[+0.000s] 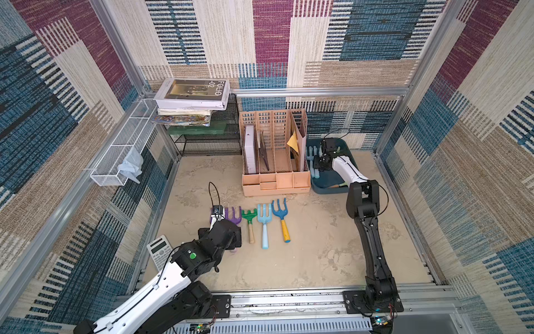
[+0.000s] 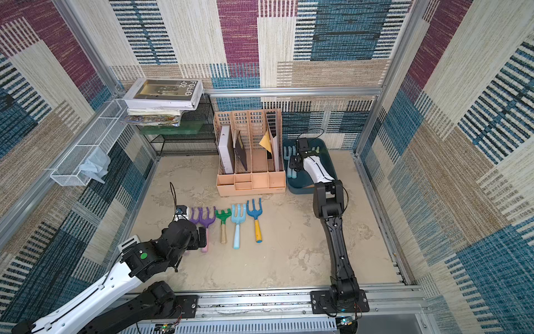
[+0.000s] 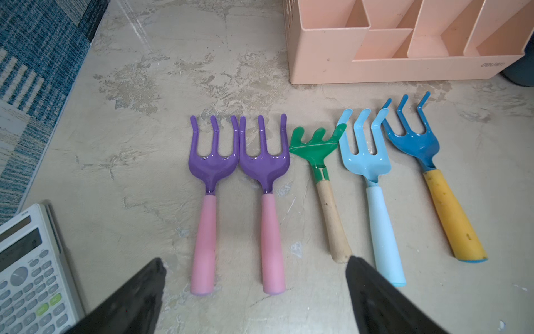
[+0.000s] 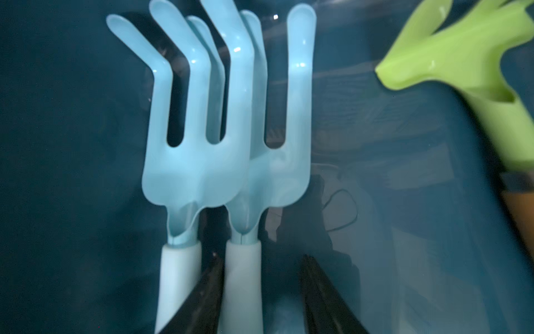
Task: Take the hand rake out of the storage box
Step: Pick up the rake from the storage box.
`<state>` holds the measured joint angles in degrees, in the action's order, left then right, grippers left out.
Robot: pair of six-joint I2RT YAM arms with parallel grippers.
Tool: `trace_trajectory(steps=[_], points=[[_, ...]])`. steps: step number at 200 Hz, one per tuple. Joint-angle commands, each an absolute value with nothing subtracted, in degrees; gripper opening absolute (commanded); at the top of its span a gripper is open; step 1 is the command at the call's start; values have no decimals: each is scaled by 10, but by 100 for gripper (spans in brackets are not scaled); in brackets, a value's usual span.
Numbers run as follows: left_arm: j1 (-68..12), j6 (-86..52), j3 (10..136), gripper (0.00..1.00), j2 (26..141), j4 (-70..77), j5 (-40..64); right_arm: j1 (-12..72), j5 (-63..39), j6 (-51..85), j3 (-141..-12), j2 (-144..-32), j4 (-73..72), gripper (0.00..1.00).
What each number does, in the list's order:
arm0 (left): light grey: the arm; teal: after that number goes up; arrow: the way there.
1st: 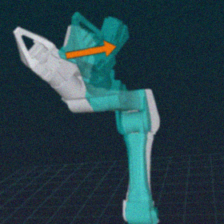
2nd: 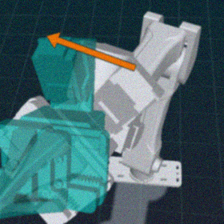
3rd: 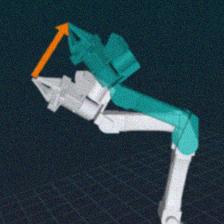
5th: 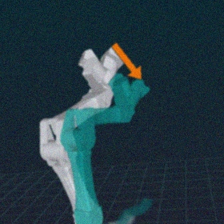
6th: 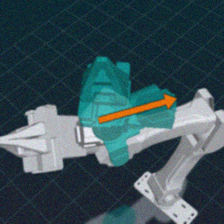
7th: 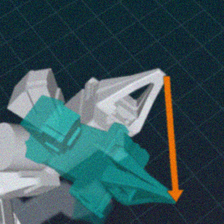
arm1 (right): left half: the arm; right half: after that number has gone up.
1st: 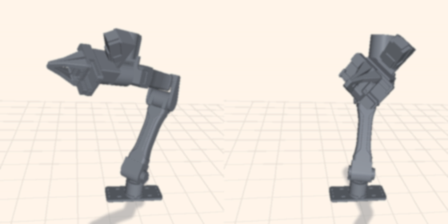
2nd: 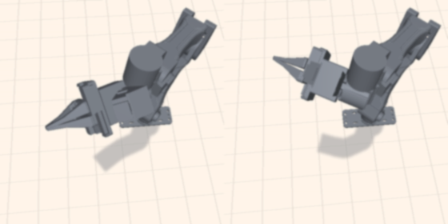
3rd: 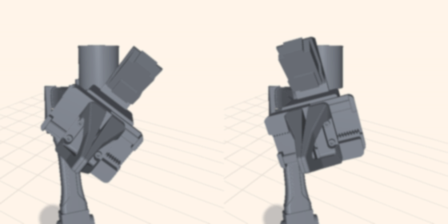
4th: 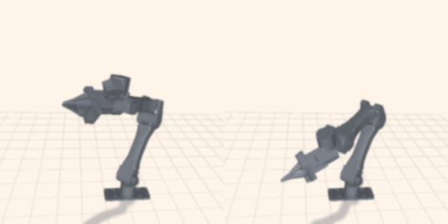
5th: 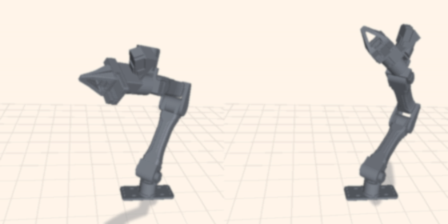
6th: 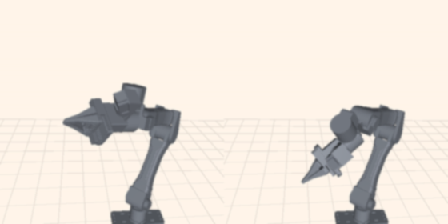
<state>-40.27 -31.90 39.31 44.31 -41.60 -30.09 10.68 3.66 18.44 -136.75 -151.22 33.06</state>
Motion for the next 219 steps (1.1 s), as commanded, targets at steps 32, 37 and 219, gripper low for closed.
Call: trace_trajectory(steps=[32, 37, 219], points=[[-400, -309, 397, 99, 458, -413, -313, 104, 100, 180, -1330, -1497, 368, 22], [-401, -308, 397, 99, 457, -413, -314, 104, 104, 179, -1319, -1488, 365, 21], [-400, -315, 381, 99, 415, -421, -337, 158, -21, 187, -834, -966, 187, 0]])
